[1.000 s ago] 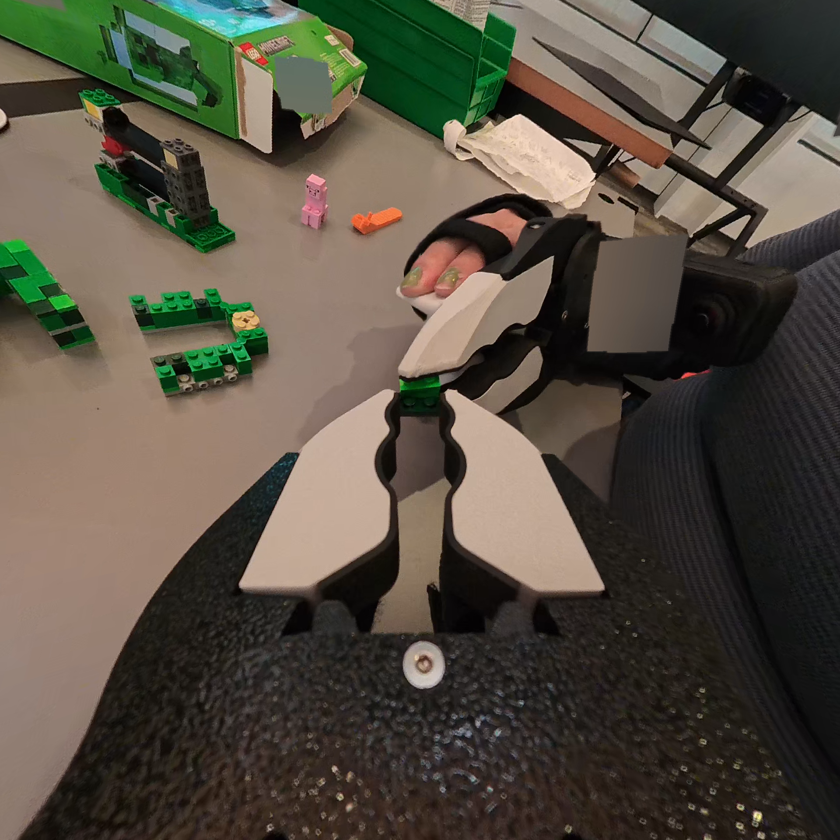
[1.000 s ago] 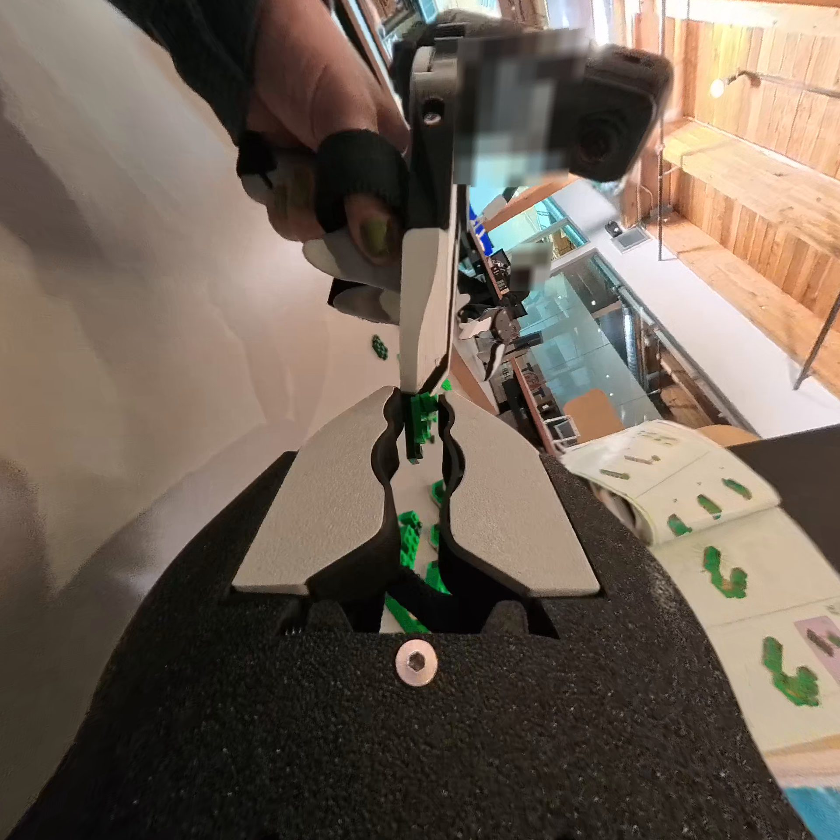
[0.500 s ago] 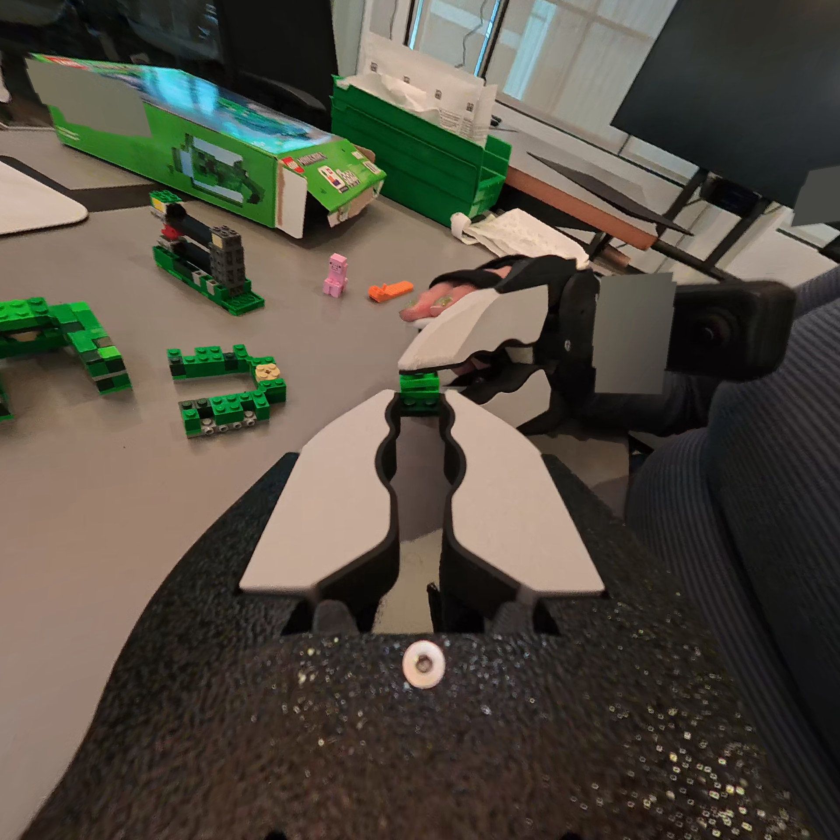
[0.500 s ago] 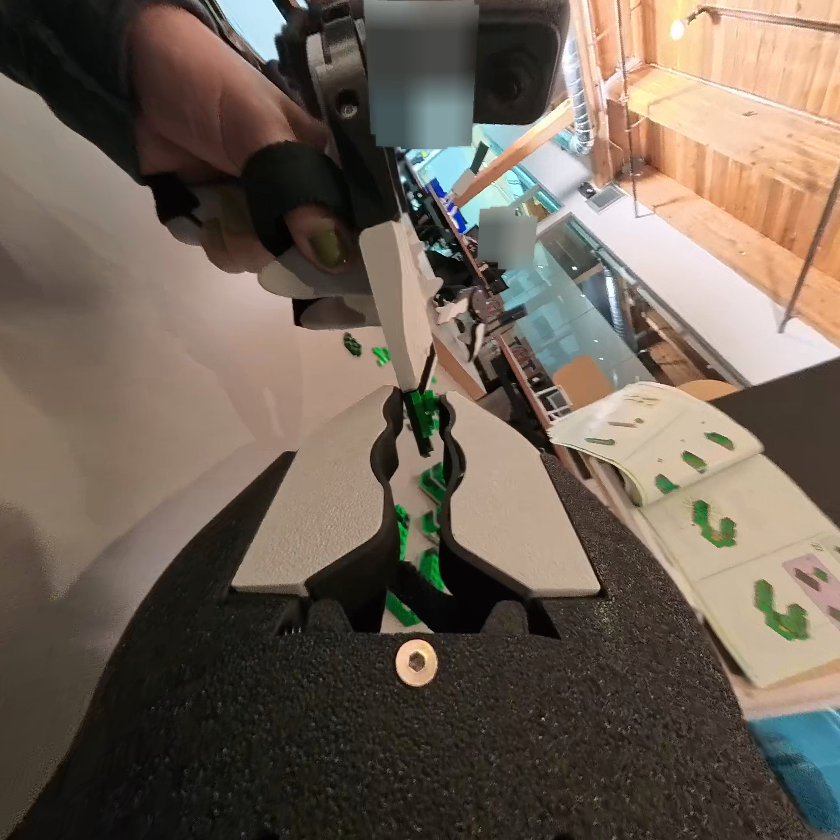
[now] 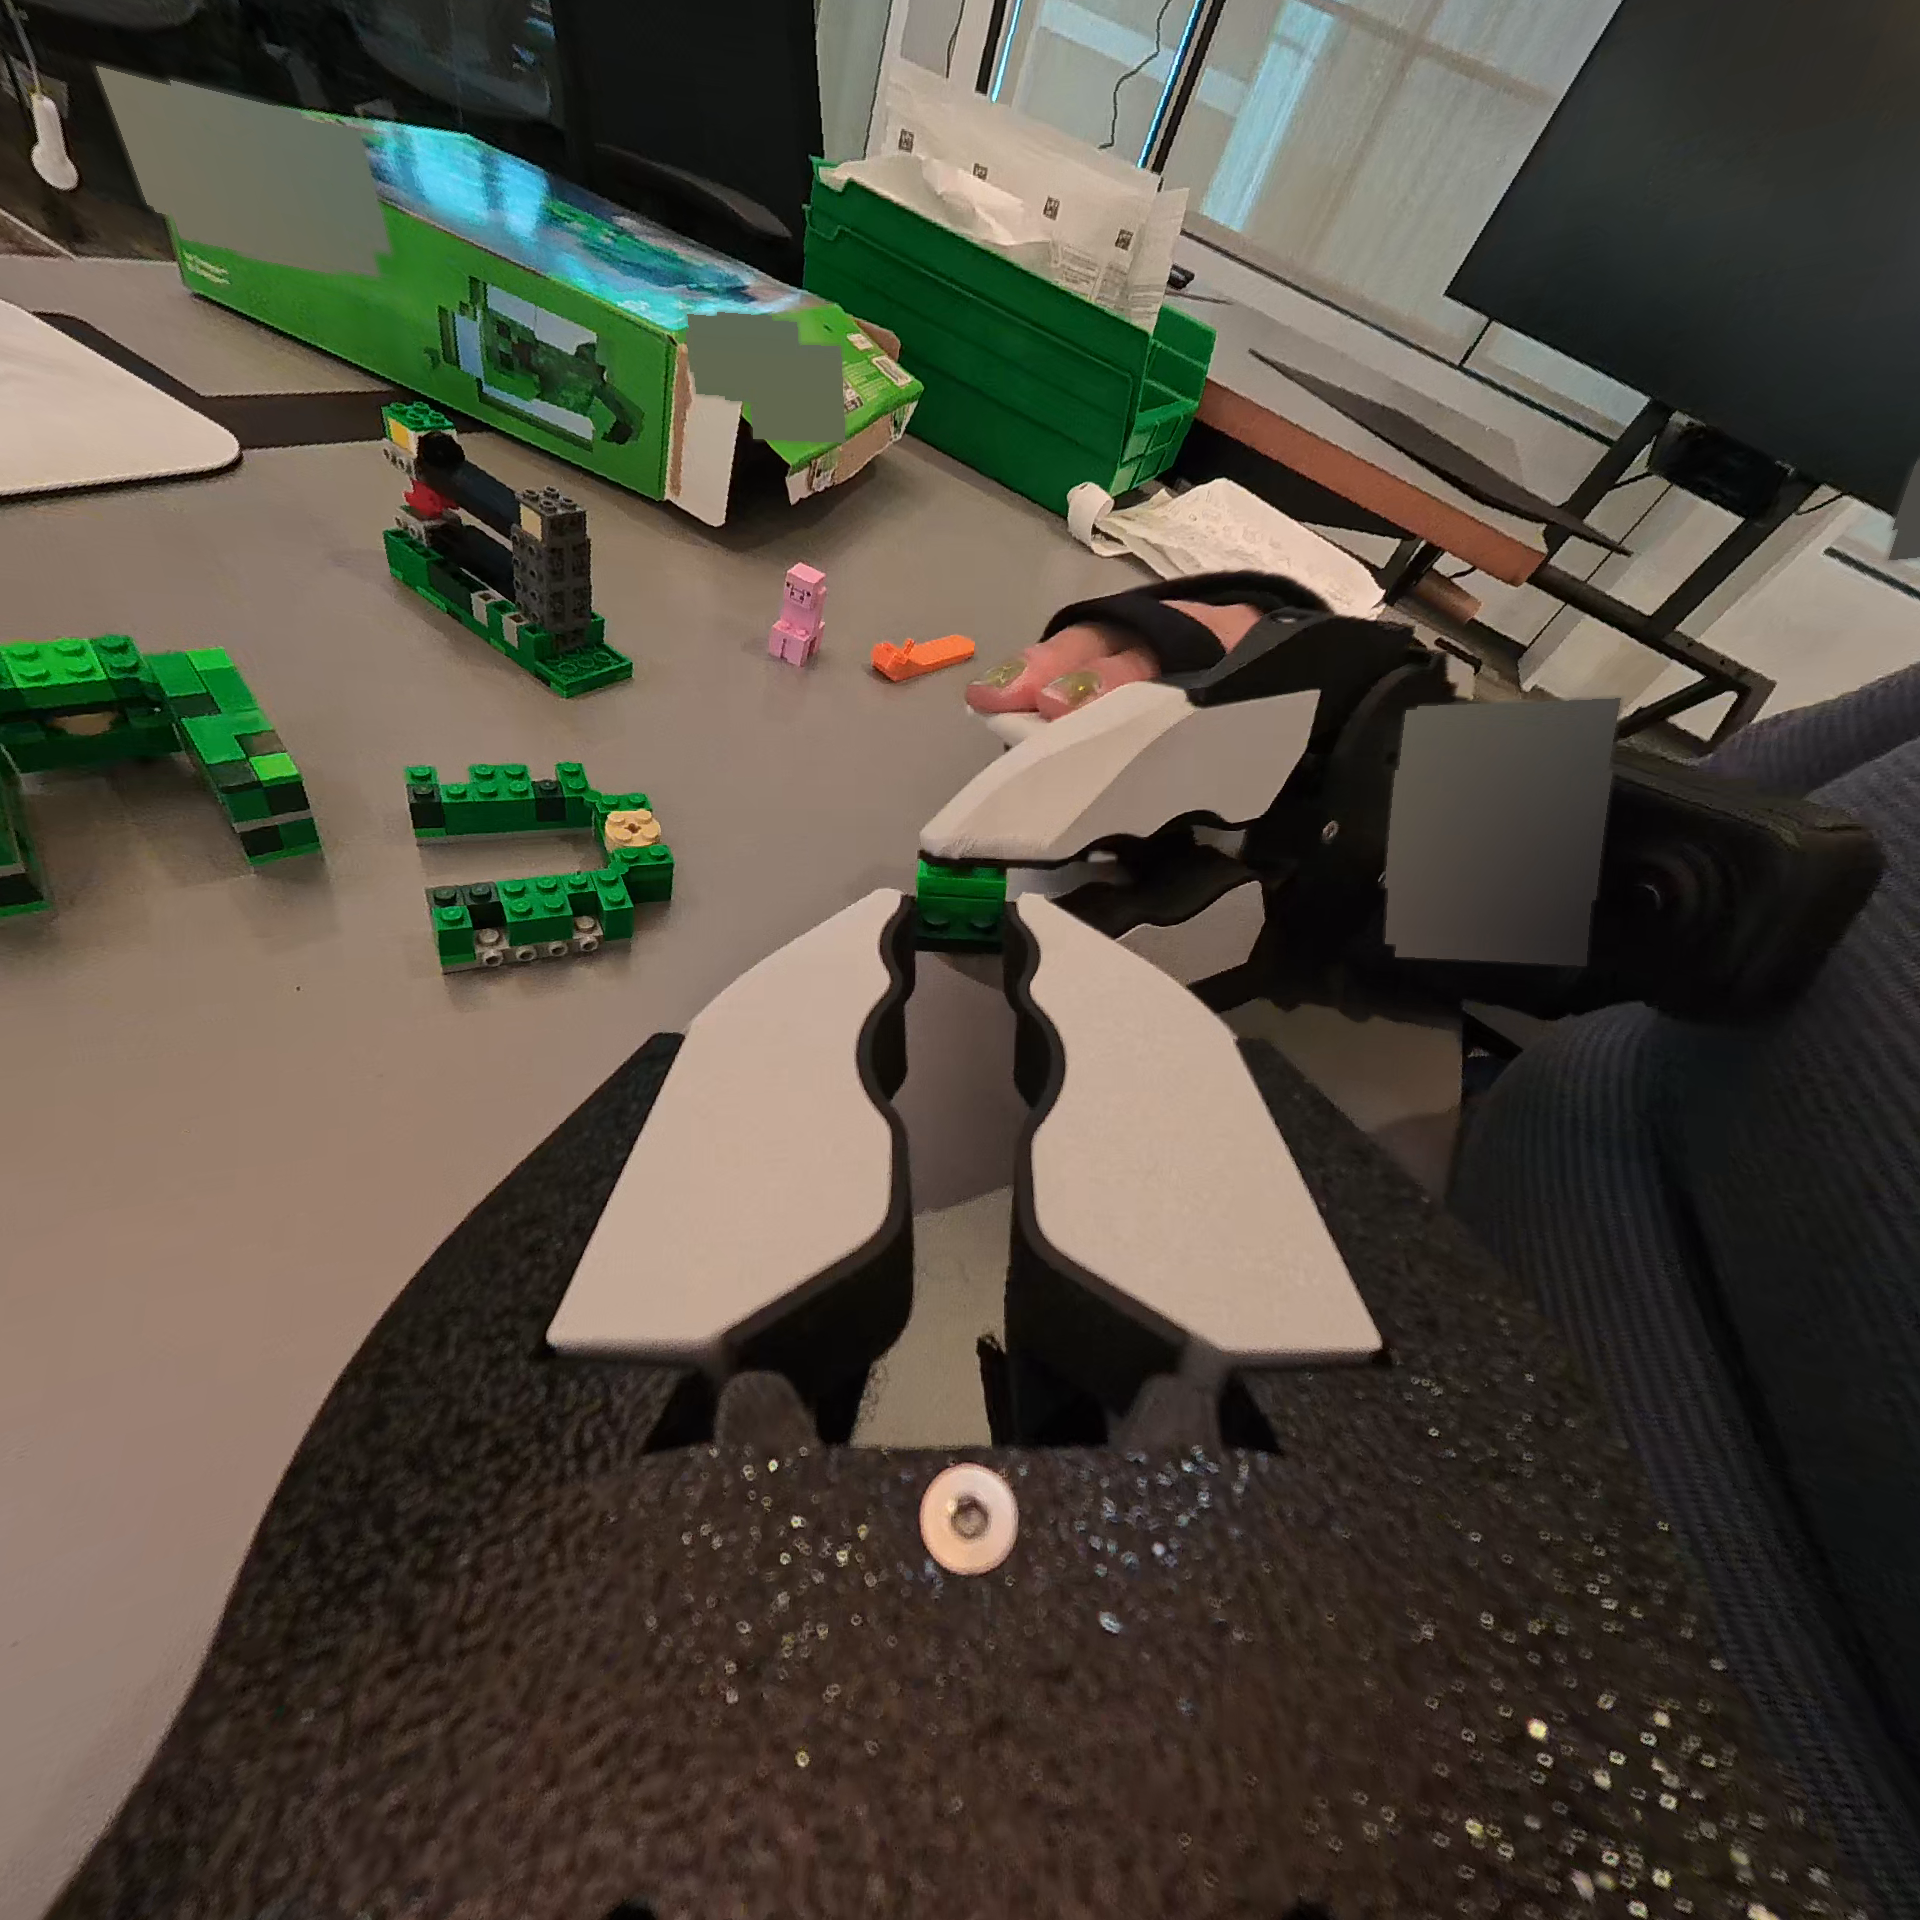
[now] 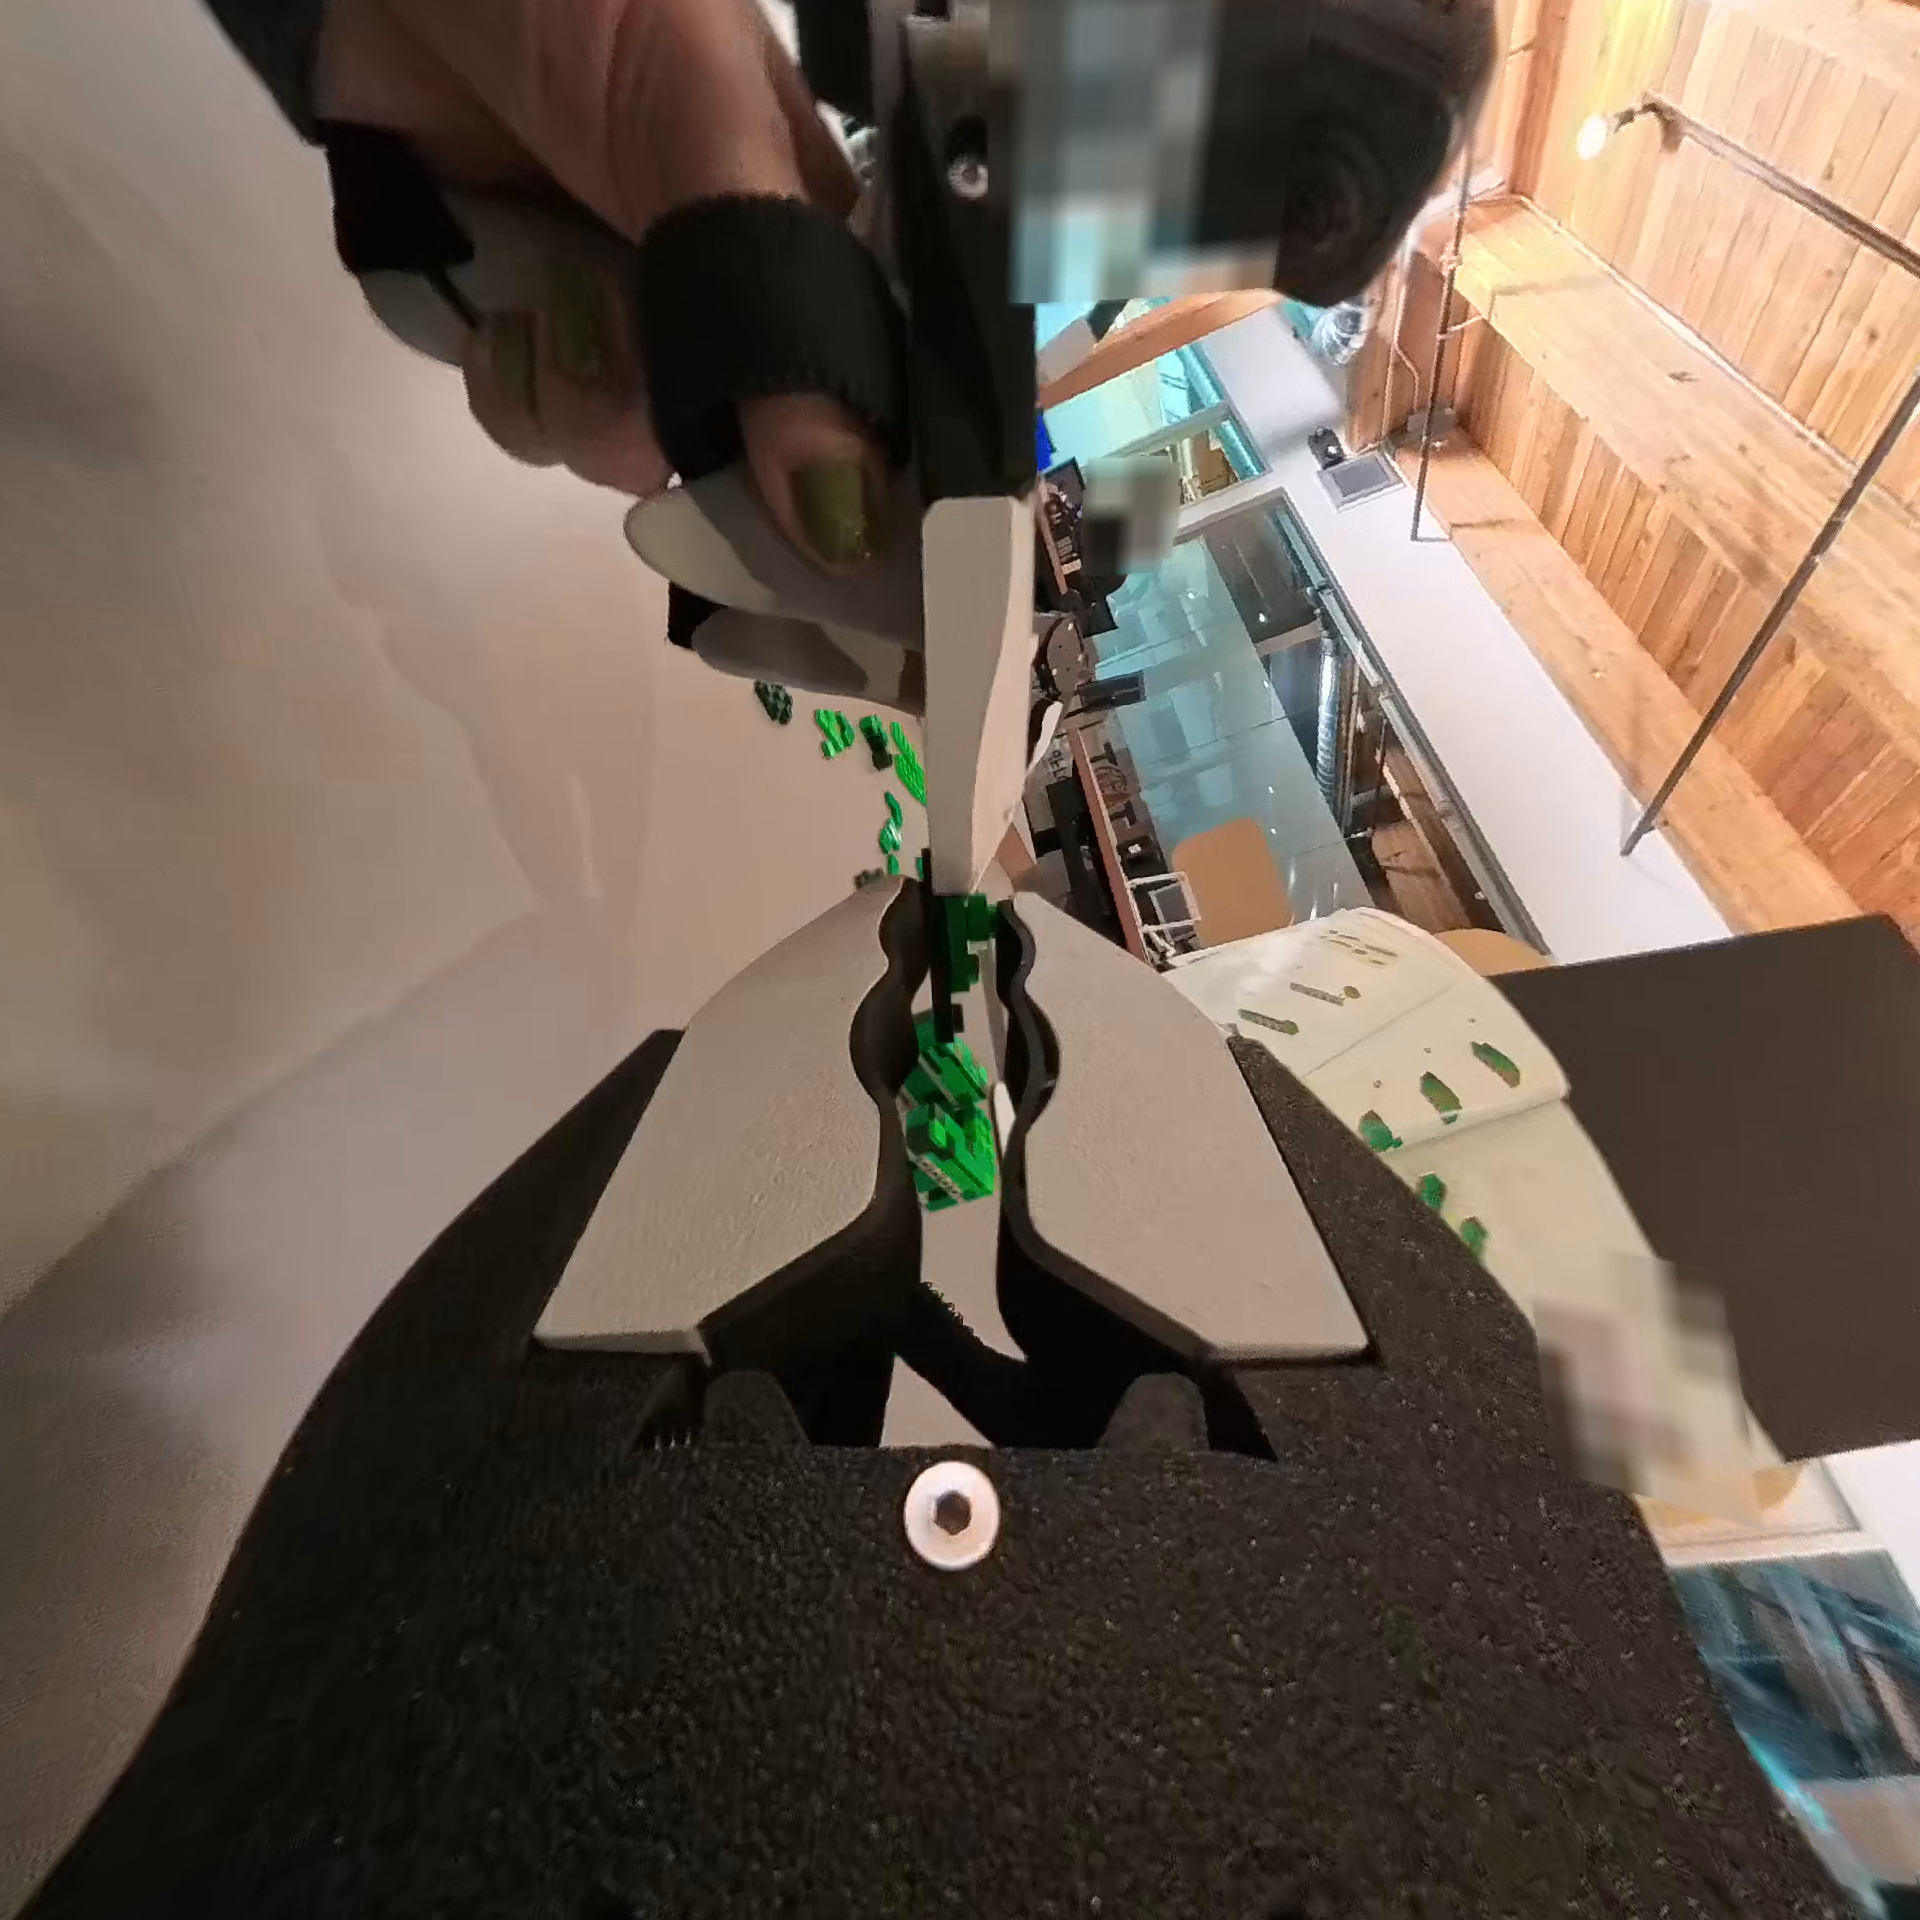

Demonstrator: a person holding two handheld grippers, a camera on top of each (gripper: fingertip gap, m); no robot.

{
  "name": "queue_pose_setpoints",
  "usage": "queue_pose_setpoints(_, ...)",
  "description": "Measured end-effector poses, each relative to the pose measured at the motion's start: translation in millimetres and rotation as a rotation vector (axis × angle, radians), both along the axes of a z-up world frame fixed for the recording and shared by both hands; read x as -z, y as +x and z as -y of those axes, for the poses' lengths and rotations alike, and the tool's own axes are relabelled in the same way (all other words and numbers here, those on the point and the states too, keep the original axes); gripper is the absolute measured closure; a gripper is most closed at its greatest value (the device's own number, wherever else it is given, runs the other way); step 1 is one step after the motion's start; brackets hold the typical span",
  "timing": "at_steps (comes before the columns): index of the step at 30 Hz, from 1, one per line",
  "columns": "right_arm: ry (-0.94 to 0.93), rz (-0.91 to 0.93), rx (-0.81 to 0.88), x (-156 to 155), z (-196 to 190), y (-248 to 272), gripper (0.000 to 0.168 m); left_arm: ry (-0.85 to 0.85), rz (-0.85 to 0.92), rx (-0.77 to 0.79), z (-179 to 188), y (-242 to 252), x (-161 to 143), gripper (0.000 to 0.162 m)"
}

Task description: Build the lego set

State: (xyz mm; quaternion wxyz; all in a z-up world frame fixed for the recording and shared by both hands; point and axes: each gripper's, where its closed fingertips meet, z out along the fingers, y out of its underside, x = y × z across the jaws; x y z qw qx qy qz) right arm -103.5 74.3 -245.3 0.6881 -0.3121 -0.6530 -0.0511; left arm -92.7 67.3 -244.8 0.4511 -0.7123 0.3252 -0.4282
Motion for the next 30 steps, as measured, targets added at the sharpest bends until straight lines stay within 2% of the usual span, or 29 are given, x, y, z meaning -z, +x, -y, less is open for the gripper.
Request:
queue_pose_setpoints(13,0.023,0.139,-0.021,17,1,2,0.157,-0.062,-0.083,0.035,2,2,17,0.147)
queue_pose_setpoints(17,-0.148,0.085,-0.044,22,1,0,0.155,-0.102,-0.058,0.042,1,1,22,0.147)
queue_pose_setpoints(19,-0.228,0.057,-0.030,24,-5,3,0.142,-0.114,-0.049,0.037,-2,-3,26,0.147)
queue_pose_setpoints(24,-0.566,0.054,-0.099,39,-6,13,0.136,-0.051,-0.116,0.099,-3,-13,43,0.146)
queue_pose_setpoints(27,-0.668,0.064,-0.121,44,-7,18,0.142,-0.036,-0.213,0.156,-1,-17,62,0.146)
queue_pose_setpoints(30,-0.678,0.070,-0.114,48,-9,19,0.144,-0.036,-0.261,0.198,1,-18,69,0.146)
